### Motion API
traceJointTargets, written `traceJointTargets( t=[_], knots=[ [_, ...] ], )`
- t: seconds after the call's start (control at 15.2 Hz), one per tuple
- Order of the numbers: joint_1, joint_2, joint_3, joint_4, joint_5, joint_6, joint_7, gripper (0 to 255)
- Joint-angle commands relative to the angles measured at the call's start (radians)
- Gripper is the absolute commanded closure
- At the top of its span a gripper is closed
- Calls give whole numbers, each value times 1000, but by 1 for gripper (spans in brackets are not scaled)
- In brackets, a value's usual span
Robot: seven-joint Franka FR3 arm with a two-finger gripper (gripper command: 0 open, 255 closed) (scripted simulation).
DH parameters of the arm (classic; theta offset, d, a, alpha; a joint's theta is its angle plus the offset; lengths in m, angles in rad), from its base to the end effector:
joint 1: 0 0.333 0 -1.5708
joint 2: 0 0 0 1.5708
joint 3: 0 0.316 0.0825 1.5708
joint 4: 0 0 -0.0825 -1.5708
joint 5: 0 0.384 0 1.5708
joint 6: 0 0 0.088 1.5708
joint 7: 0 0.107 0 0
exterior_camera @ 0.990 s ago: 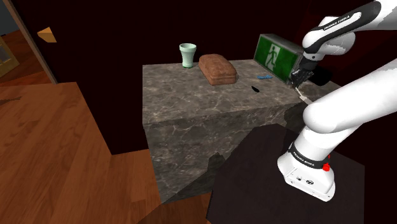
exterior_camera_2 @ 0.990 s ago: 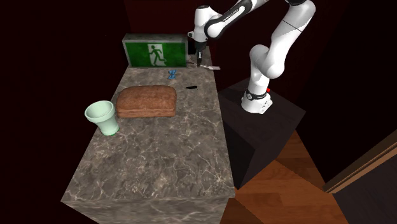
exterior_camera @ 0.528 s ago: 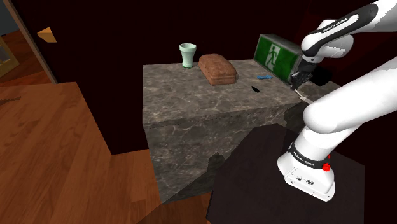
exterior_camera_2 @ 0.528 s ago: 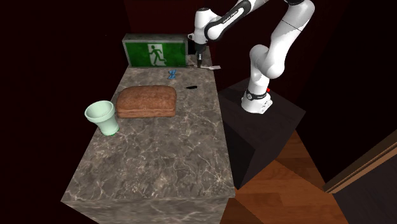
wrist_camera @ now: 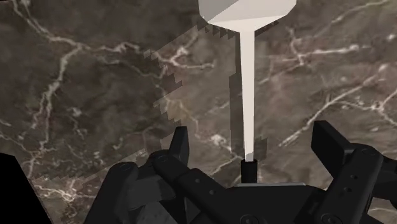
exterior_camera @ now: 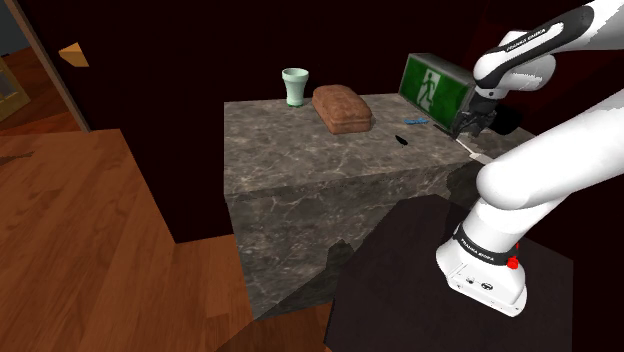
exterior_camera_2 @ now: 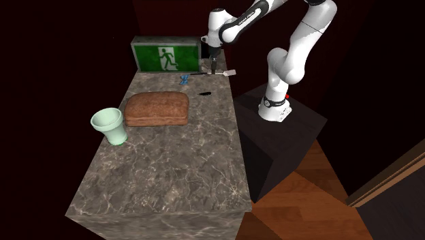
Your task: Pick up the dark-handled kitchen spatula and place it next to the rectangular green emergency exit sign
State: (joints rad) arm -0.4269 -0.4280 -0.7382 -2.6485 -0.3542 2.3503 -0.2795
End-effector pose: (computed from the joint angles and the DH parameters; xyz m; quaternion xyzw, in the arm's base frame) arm 0.1680 -0.3691 0.3506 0.9548 -0.2954 0.0318 0.0096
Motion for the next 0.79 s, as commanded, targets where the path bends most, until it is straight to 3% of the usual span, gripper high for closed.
traceJointTargets(
  t=[0.0,0.2,0.73],
  knots=[
    [-9,-31,18,14,-5,-44,7,0],
    [-27,-104,63,60,-7,-162,18,0],
    [-27,-104,63,60,-7,-162,18,0]
  ],
)
